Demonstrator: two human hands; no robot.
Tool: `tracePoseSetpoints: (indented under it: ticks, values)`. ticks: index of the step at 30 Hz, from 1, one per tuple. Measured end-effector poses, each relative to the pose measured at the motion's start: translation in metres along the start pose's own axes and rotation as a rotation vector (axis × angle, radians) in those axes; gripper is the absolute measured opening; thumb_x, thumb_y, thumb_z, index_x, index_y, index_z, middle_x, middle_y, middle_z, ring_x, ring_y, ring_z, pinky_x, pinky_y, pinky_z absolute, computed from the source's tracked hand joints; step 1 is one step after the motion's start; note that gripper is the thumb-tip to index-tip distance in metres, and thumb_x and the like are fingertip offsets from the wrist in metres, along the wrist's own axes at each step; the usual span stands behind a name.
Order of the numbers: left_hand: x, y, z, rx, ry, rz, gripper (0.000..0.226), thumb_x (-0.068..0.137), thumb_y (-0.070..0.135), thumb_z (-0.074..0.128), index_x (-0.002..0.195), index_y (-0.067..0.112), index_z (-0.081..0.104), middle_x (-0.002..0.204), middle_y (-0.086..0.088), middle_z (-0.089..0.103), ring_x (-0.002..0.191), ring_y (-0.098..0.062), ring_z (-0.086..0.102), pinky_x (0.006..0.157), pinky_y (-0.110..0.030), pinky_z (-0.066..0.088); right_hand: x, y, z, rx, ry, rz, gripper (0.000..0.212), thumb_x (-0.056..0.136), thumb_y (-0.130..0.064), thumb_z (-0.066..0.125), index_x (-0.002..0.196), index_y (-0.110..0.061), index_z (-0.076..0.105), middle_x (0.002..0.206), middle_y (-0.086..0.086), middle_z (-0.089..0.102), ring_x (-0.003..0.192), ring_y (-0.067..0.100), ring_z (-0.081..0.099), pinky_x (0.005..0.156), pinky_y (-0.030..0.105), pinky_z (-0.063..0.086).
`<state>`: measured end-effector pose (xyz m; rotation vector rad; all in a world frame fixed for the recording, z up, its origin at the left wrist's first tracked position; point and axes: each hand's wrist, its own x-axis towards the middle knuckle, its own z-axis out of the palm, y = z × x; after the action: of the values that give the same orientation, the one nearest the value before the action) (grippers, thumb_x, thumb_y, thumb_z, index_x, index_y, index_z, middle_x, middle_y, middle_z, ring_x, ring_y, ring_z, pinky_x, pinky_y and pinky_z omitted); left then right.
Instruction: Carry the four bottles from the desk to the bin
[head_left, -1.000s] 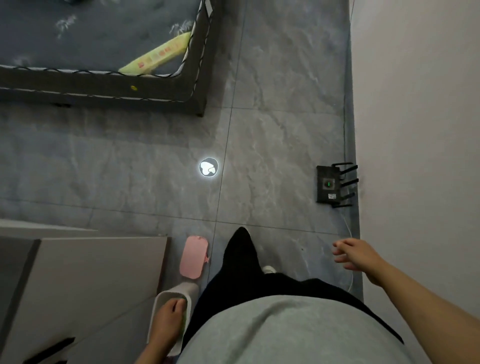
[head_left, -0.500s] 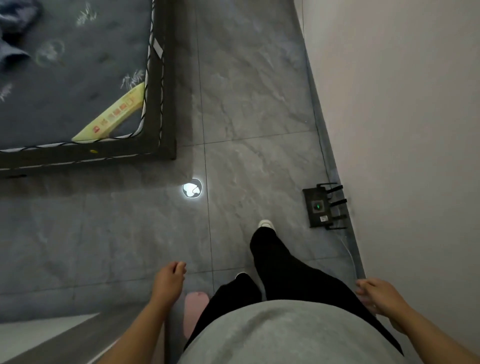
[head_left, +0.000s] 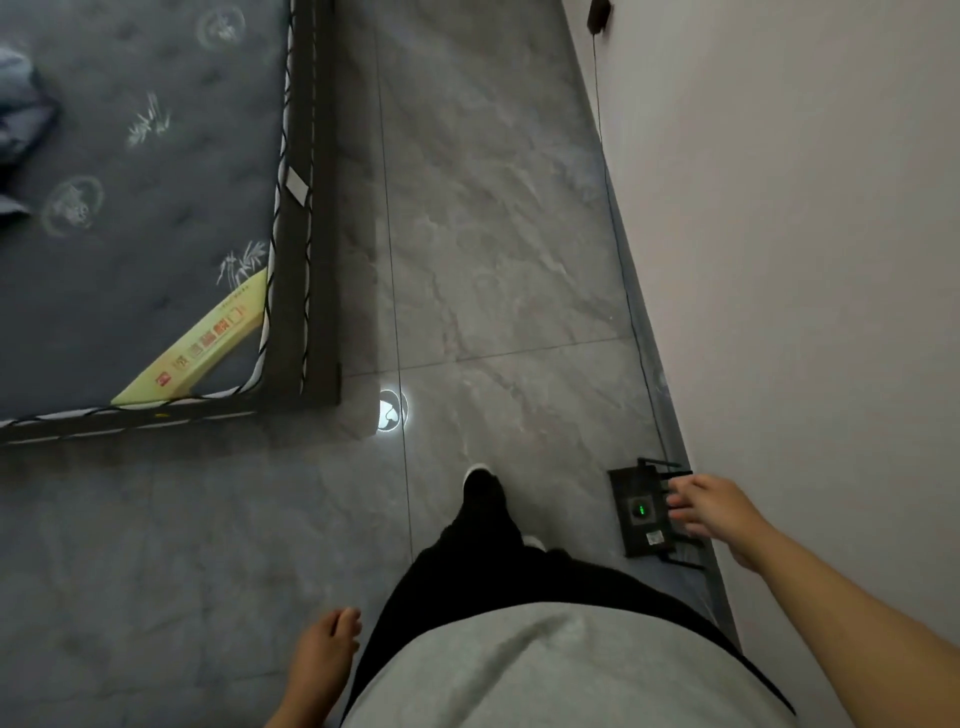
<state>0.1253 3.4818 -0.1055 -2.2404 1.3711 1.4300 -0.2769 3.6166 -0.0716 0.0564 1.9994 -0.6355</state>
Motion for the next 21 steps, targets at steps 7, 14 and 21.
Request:
tracePoseSetpoints:
  ticks: [7, 14, 21]
  values:
    - [0.066, 0.121, -0.021, 0.117, -0.022, 0.052, 0.026, 0.093, 0.007, 0.048, 0.097, -0.013, 0.065, 0.097, -0.025, 0.066, 0.081, -0.023, 0.057, 0.068, -0.029, 0.037, 0.040, -0.085, 0.005, -0.045, 0.021, 0.074, 0.034, 0.098, -0.013, 0.038, 0.120, 0.007, 0.054, 0.119, 0.030, 0.059, 0.097, 0.037, 0.058, 0.078, 0.036, 0.041]
    - [0.132, 0.281, -0.038, 0.106, 0.008, 0.208, 0.024, 0.094, 0.010, 0.047, 0.088, -0.005, 0.064, 0.089, -0.022, 0.065, 0.074, -0.027, 0.057, 0.073, -0.032, 0.042, 0.076, -0.131, -0.012, -0.115, 0.064, 0.136, 0.029, 0.094, -0.008, 0.046, 0.098, 0.014, 0.063, 0.079, 0.021, 0.061, 0.064, 0.024, 0.048, 0.053, 0.028, 0.030]
    - [0.194, 0.428, -0.030, 0.084, 0.023, 0.290, 0.023, 0.093, 0.011, 0.048, 0.088, -0.004, 0.065, 0.080, -0.015, 0.062, 0.069, -0.023, 0.055, 0.073, -0.032, 0.042, 0.139, -0.215, -0.036, -0.160, 0.081, 0.166, 0.031, 0.092, -0.006, 0.046, 0.091, 0.022, 0.059, 0.101, 0.039, 0.062, 0.099, 0.041, 0.062, 0.078, 0.041, 0.046]
